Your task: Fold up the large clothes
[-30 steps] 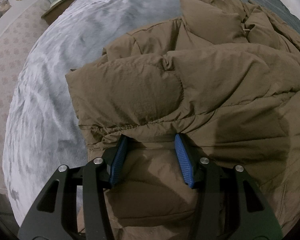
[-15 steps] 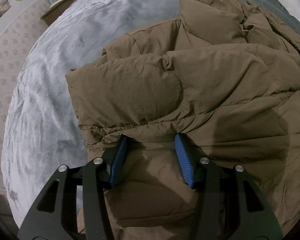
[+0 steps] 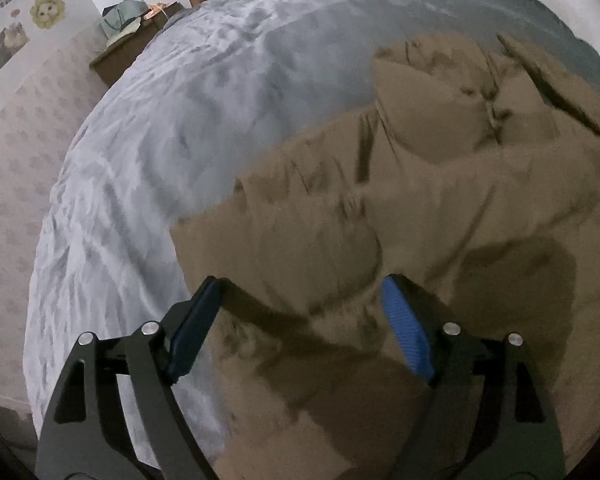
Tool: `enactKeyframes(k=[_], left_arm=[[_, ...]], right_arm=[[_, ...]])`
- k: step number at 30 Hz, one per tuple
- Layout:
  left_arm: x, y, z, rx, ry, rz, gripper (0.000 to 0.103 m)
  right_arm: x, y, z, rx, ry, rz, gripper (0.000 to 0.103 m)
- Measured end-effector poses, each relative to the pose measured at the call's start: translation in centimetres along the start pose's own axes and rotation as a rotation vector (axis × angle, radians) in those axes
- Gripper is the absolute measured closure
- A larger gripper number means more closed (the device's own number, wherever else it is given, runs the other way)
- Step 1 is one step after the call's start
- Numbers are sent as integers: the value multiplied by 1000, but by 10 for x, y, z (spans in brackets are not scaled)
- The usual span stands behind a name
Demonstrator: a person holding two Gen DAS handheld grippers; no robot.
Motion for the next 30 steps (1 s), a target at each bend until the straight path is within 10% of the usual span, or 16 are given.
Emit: enactKeyframes(k=[10, 16, 30], left_arm=[[-31, 16, -6, 7, -19, 14, 16], [-14, 17, -4, -3, -21, 5, 16], [35, -14, 7, 28, -21, -22, 16]], right_arm=[[-30, 73, 21, 160, -31, -130, 47], [-18, 84, 44, 158, 15, -166, 86], [-19, -92, 31, -63, 73, 179, 92]])
Point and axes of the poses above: each gripper's, at about its wrist camera, not at the fingertips, and y roughly the way its jaws point, z to its right, x to its underside, the point moved 9 cm from there along y, roughly the way its jaws point, and after that the axes turned 2 degrees about x, right-handed, at the moved point
